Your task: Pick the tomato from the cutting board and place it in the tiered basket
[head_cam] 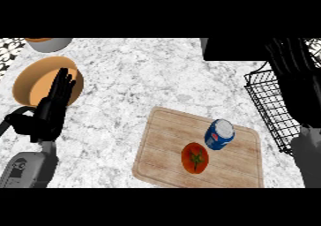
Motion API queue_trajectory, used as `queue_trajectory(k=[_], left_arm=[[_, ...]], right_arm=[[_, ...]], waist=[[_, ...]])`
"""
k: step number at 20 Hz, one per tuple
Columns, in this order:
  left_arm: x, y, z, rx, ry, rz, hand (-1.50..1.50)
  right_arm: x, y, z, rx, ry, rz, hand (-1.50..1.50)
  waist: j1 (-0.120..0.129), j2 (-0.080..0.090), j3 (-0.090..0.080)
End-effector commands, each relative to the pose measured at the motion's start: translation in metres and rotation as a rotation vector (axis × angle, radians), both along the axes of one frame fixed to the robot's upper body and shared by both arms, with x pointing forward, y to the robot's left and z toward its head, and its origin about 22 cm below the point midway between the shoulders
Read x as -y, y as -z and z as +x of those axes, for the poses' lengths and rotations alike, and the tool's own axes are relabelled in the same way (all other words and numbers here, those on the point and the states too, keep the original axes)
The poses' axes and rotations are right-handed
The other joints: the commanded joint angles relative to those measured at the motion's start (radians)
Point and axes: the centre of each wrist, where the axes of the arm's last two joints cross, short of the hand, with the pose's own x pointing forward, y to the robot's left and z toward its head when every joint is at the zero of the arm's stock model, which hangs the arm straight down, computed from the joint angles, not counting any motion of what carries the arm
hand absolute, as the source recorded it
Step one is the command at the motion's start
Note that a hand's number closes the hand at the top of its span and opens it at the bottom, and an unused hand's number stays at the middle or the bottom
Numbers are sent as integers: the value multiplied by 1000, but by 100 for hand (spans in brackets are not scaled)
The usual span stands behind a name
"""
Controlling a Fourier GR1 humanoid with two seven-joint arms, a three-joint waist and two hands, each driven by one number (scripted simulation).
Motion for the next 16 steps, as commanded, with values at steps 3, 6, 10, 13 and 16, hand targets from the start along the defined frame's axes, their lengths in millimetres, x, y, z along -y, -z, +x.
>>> queue_trajectory(k=[3, 6, 10, 13, 16], left_arm=[[-30, -12, -17, -28, -82, 179, 0], [-42, -20, -5, -60, -158, 348, 0], [-54, 5, -24, -152, -177, 300, 0], [-31, 2, -19, -151, -140, 302, 0], [-33, -3, -19, -148, -114, 301, 0]], right_arm=[[-20, 31, -42, -18, 99, 64, 150], [-47, 49, -71, -75, 177, 164, 150], [27, 118, -98, -409, 742, -16, -150], [-16, 116, -130, -349, 797, 5, -150], [-14, 87, -173, -314, 789, -90, -150]], waist=[[-9, 40, 5], [-37, 37, 5], [-85, 44, 0], [-50, 38, 2], [-32, 41, 2]])
